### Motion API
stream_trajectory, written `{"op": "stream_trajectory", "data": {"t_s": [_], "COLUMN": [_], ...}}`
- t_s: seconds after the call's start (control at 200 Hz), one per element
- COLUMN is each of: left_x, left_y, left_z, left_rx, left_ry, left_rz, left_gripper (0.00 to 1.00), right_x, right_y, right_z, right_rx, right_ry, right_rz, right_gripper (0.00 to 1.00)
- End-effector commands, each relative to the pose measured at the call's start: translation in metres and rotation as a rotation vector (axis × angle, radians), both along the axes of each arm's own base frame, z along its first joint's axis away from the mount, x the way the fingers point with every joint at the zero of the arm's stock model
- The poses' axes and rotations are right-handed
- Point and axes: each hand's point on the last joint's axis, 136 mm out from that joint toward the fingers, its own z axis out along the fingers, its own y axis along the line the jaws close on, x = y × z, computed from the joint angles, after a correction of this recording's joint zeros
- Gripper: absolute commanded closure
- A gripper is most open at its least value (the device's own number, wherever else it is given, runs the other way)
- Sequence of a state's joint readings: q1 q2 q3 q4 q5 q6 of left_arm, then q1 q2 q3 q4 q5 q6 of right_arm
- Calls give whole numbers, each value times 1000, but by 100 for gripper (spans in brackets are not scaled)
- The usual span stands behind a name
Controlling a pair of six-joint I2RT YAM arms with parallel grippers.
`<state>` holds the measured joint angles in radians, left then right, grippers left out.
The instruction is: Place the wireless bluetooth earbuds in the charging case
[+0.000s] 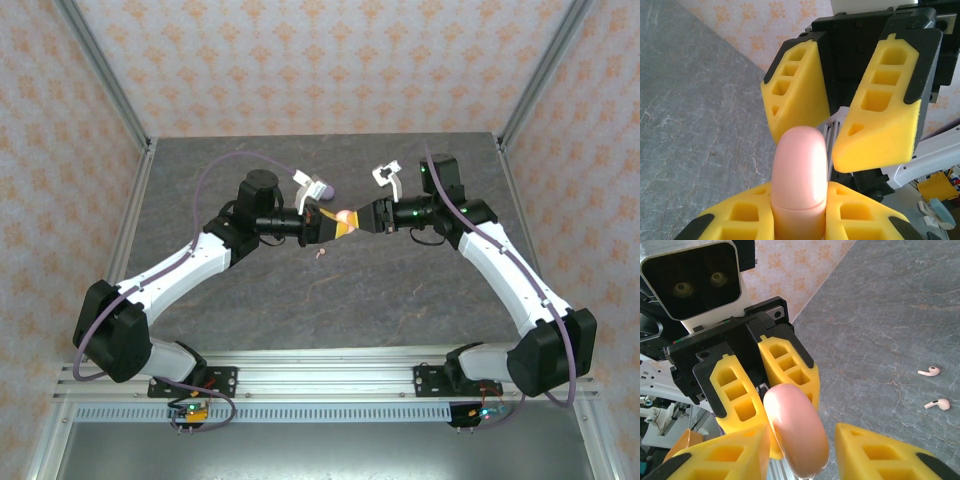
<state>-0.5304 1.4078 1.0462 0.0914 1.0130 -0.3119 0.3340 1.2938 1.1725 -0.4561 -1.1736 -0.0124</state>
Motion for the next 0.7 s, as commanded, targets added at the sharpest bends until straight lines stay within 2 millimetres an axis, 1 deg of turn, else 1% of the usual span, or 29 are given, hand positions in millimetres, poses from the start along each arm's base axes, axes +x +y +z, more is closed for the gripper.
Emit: {"op": "stream_trajectory", "data": {"t_s": [0.0, 0.07, 0.165, 0.29, 0.576, 0.691], "left_x": [-2, -2, -2, -1, -1, -2], "left_y": [-3, -4, -5, -7, -12, -12], "left_z": [15, 16, 19, 21, 17, 17], "left_rx": [-10, -14, -21, -35, -32, -30], "left_ry": [-48, -48, -50, -46, -34, -36], "left_rz": [-8, -10, -15, -21, -33, -36], "left_gripper": [81, 81, 80, 76, 65, 64], "right_x": [-1, -2, -5, -5, -4, -3], "right_y": [1, 2, 3, 3, 3, 2], "right_z": [18, 16, 15, 14, 17, 17], "right_rx": [19, 19, 24, 25, 24, 21], "right_ry": [-59, -51, -41, -37, -49, -51], "right_rz": [3, 14, 31, 34, 29, 25], "right_gripper": [66, 69, 71, 74, 75, 75]}}
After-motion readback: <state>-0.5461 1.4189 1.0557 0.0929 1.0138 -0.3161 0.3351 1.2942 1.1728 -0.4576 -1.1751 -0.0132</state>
